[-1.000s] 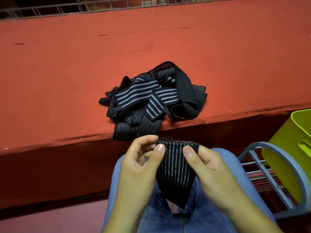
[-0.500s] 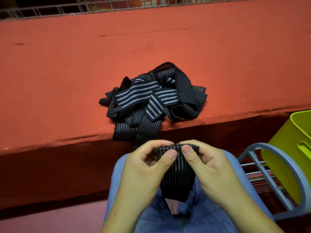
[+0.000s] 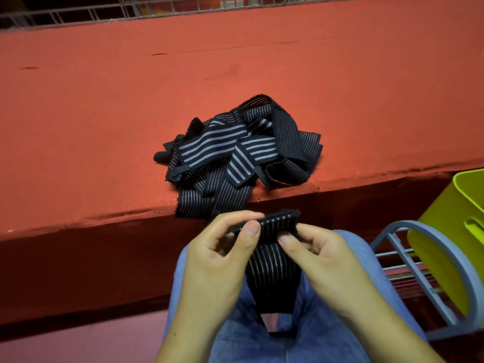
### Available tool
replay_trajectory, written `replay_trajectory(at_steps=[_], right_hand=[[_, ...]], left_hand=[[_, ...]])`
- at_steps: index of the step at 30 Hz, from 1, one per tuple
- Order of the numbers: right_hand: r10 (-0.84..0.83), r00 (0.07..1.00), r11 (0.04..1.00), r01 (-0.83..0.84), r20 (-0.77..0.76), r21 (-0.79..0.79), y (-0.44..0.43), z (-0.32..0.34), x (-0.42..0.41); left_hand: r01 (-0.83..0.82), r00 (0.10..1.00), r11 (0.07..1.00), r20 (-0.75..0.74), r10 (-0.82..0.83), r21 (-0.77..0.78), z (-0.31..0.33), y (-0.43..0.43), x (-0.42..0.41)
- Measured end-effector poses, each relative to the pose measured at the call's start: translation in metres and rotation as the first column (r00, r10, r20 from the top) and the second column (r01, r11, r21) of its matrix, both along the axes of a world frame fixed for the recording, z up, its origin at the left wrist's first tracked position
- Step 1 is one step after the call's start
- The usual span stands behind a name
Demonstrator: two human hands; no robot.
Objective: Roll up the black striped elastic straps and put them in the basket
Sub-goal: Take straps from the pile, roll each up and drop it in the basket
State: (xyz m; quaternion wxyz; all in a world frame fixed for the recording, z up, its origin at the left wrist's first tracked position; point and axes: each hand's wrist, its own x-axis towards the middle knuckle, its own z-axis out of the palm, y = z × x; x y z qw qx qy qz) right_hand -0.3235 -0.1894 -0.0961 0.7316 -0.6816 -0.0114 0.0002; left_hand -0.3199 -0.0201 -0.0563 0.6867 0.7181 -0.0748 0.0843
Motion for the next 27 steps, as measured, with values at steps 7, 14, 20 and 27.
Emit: replay_trajectory(at_steps=[7, 14, 20, 27], right_hand=[[-0.018, 0.997, 0.996, 0.024, -0.069, 0.09, -0.002, 0.01, -0.002], [-0.01, 0.988, 0.969, 0.047, -0.152, 0.243, -0.003, 0.012, -0.002], [0.008, 0.999, 0.994, -0.003, -0.046, 0.107, -0.001, 0.014, -0.006], [-0.038, 0.999, 0.997, 0.038, 0.001, 0.071, 0.0, 0.015, -0.005]], left_hand=[[0.058, 0.998, 0.998, 0.009, -0.058, -0.005, -0.001, -0.002, -0.002], [0.038, 0.999, 0.999, -0.029, -0.037, 0.025, -0.004, 0.0, -0.002], [0.056, 0.994, 0.998, -0.091, -0.059, -0.026, 0.0, -0.001, -0.006], [0.067, 0.989, 0.997, -0.127, -0.071, -0.034, 0.0, -0.001, -0.004]])
